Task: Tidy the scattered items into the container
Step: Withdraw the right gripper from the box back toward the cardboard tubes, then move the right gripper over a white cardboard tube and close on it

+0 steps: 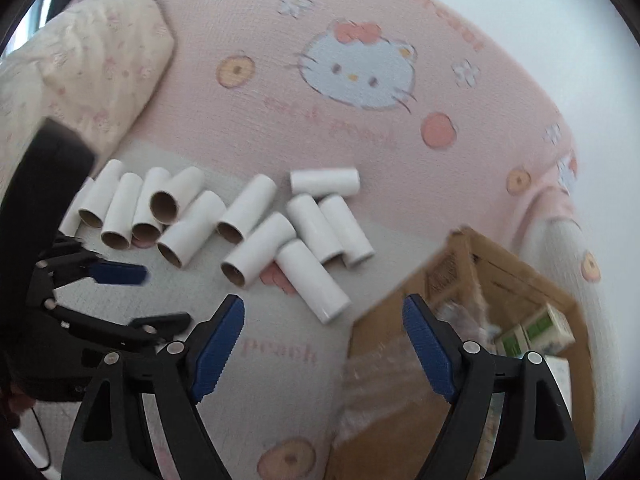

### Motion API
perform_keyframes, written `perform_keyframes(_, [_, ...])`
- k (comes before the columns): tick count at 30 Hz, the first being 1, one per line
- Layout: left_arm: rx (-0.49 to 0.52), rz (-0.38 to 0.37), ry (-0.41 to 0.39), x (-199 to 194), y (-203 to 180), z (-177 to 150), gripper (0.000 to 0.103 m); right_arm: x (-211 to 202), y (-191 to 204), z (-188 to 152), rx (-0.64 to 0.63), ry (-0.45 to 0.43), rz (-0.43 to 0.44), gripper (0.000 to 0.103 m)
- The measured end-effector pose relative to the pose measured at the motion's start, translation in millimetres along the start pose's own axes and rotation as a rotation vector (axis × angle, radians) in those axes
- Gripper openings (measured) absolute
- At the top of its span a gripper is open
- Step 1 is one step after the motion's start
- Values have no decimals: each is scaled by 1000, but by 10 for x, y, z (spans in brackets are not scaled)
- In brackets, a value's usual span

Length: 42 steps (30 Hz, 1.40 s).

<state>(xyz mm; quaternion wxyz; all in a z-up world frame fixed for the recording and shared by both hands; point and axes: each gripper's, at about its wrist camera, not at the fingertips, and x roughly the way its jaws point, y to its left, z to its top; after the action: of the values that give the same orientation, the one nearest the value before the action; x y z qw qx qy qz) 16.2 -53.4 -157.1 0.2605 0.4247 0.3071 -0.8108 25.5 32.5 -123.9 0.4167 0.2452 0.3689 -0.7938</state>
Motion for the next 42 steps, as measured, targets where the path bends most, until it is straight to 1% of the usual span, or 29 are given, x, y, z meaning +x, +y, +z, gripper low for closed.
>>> perform_keyframes(3, [43, 10, -46, 79, 33, 43, 63, 101, 107, -56, -60, -23, -76, 80])
perform_keyframes(5, [18, -3, -43, 175, 106, 84, 63, 221, 136, -77, -95, -2, -117, 80])
perform_keyframes(6, [-2, -21, -35, 224, 148, 101, 63, 272, 148, -93, -109, -1, -132, 80])
perform_keyframes(8, [-27, -39, -38, 264, 194, 120, 63, 339, 156, -121, -121, -11, -132, 80])
perform_keyframes(10, [-40, -28, -35, 323, 210, 148, 63, 458, 166, -141, -124, 21, -114, 80])
perform_keyframes(12, [-44, -32, -31, 371, 213, 184, 63, 538, 192, -154, -141, 26, -120, 80])
perform_keyframes(17, [-96, -104, -16, 457, 311, 321, 63, 734, 328, -196, -306, 16, -241, 80])
perform_keyframes(20, [-150, -170, 0, 541, 404, 385, 63, 858, 383, -218, -341, 39, -240, 79])
perform_keyframes(22, [-173, -190, 21, 619, 446, 413, 63, 942, 415, -223, -363, 58, -280, 79])
perform_keyframes(23, [-182, -199, 32, 662, 463, 427, 63, 995, 414, -218, -363, 69, -307, 79])
perform_keyframes(24, [-195, -214, 37, 706, 477, 439, 63, 1054, 385, -199, -343, 91, -312, 79])
perform_keyframes(27, [-212, -214, 41, 765, 483, 454, 62, 1244, 285, -149, -291, 147, -291, 79])
perform_keyframes(30, [-232, -212, 23, 784, 490, 462, 61, 1375, 248, -90, -271, 159, -261, 79])
perform_keyframes(31, [-244, -221, 17, 789, 498, 468, 61, 1407, 228, -65, -257, 169, -239, 79])
perform_keyframes(33, [-273, -225, 7, 811, 523, 478, 60, 1477, 179, -15, -202, 188, -137, 79])
perform_keyframes(34, [-281, -219, 3, 823, 536, 493, 57, 1513, 162, -1, -179, 195, -101, 79])
perform_keyframes(35, [-283, -203, 5, 837, 532, 499, 50, 1560, 142, 14, -155, 206, -77, 78])
perform_keyframes(36, [-282, -195, 12, 854, 526, 504, 48, 1612, 129, 23, -144, 219, -66, 78])
perform_keyframes(38, [-287, -201, 14, 863, 523, 502, 48, 1687, 135, 25, -159, 240, -70, 78])
perform_keyframes(40, [-286, -203, 14, 881, 524, 506, 48, 1730, 95, 26, -142, 249, -30, 78])
perform_keyframes(42, [-299, -210, 16, 891, 541, 500, 48, 1776, 70, 24, -135, 272, -9, 77])
